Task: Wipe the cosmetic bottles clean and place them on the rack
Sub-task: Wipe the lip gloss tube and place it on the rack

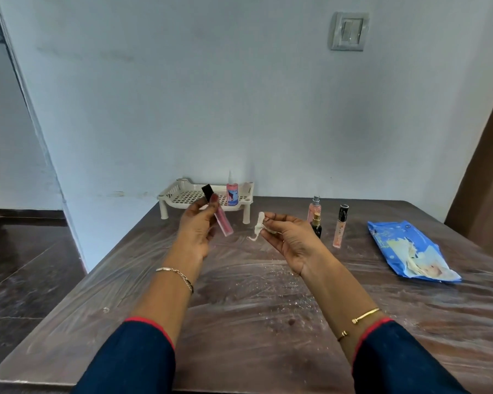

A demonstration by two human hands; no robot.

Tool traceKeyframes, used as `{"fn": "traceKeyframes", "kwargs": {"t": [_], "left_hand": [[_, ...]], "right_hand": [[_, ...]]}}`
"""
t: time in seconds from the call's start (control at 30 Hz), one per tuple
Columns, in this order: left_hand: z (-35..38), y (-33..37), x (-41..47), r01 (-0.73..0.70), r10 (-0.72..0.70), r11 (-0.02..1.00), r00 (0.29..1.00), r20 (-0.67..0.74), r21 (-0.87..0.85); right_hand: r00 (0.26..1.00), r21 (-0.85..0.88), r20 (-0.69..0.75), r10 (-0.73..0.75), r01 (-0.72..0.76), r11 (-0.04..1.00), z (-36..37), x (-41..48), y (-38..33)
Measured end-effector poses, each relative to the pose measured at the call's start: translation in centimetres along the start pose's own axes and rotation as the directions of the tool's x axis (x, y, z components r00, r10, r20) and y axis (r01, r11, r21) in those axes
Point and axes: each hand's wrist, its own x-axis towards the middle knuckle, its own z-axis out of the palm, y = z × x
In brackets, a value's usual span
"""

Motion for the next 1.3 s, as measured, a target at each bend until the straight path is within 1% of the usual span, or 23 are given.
{"fn": "traceKeyframes", "kwargs": {"t": [0.07, 0.17, 0.33, 0.57, 0.63, 0.73, 0.8, 0.97, 1.13, 1.3], "left_hand": [[-0.1, 1.0, 2.0, -0.082, 0.084, 0.992, 0.996, -0.023, 0.095], [0.4, 1.8, 5.0, -0.155, 0.158, 0.973, 0.987, -0.005, 0.17], [2.0, 1.8, 9.9, -0.217, 0.211, 0.933, 0.976, 0.052, 0.286], [2.7, 1.1, 15.1, -0.255, 0.255, 0.872, 0.965, 0.057, 0.418], [2.7, 0.7, 16.1, -0.262, 0.266, 0.836, 0.962, 0.06, 0.482], [2.5, -0.1, 17.1, -0.266, 0.282, 0.738, 0.956, 0.075, 0.62], [2.4, -0.5, 17.5, -0.272, 0.285, 0.686, 0.954, 0.095, 0.675], [2.3, -0.7, 17.9, -0.275, 0.296, 0.635, 0.95, 0.102, 0.722], [2.2, -0.7, 17.6, -0.267, 0.285, 0.626, 0.953, 0.104, 0.732], [2.1, -0.3, 17.4, -0.247, 0.265, 0.646, 0.96, 0.091, 0.722]], "right_hand": [[1.0, -0.024, -0.008, -0.013, 0.013, 1.0, 0.5, 1.1, 0.0], [0.999, -0.016, -0.046, -0.023, 0.022, 1.0, 1.3, 3.4, -0.4], [0.995, -0.04, -0.094, -0.022, 0.018, 0.999, 2.2, 7.0, 0.2], [0.992, -0.047, -0.121, -0.031, 0.025, 0.999, 2.1, 10.8, 1.3], [0.99, -0.047, -0.136, -0.043, 0.037, 0.998, 1.8, 11.6, 1.7], [0.989, -0.071, -0.134, -0.061, 0.052, 0.996, 1.5, 12.5, 2.1], [0.989, -0.077, -0.132, -0.063, 0.054, 0.996, 1.3, 12.9, 2.3], [0.99, -0.072, -0.129, -0.054, 0.045, 0.996, 1.0, 13.3, 2.5], [0.99, -0.068, -0.135, -0.041, 0.032, 0.997, 0.9, 13.0, 2.6], [0.991, -0.075, -0.125, -0.045, 0.036, 0.997, 0.9, 12.8, 2.3]]}}
